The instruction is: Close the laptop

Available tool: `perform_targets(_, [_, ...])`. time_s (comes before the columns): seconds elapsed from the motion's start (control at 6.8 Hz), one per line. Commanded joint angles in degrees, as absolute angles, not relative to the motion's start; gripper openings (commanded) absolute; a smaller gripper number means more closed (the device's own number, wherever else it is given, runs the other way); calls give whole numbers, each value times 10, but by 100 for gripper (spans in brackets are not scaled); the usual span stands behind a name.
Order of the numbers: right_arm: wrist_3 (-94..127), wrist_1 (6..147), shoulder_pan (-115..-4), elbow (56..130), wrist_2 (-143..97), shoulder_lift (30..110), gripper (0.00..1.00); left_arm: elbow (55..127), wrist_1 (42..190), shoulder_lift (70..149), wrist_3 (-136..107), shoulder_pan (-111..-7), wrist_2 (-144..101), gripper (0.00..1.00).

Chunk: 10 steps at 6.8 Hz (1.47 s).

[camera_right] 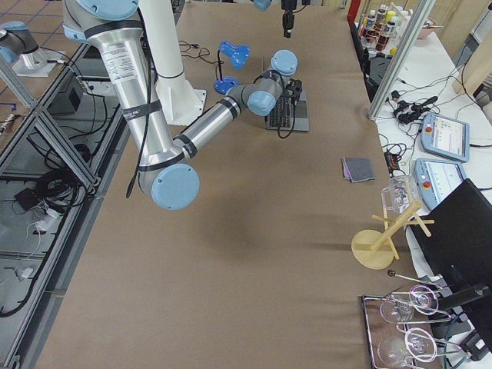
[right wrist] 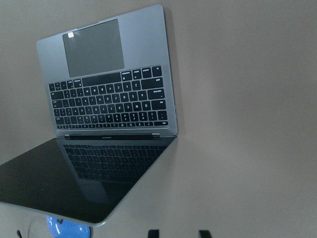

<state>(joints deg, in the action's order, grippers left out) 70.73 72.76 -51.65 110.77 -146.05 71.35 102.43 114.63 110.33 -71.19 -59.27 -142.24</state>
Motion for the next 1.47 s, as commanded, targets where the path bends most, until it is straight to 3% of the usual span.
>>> perform_targets(0.0, [715,720,-478,1138,-1459,740,0,1050,1148,1079,-715,-557,-1426,0])
perform_targets(0.59, [715,720,-419,1139,-1444,740,0,1063,1148,1081,-765,-423,-1365,0])
perform_targets(1.32, [716,721,-367,1130,-1393,730,0,1069,1148,1092,-825,-367,-1348,0])
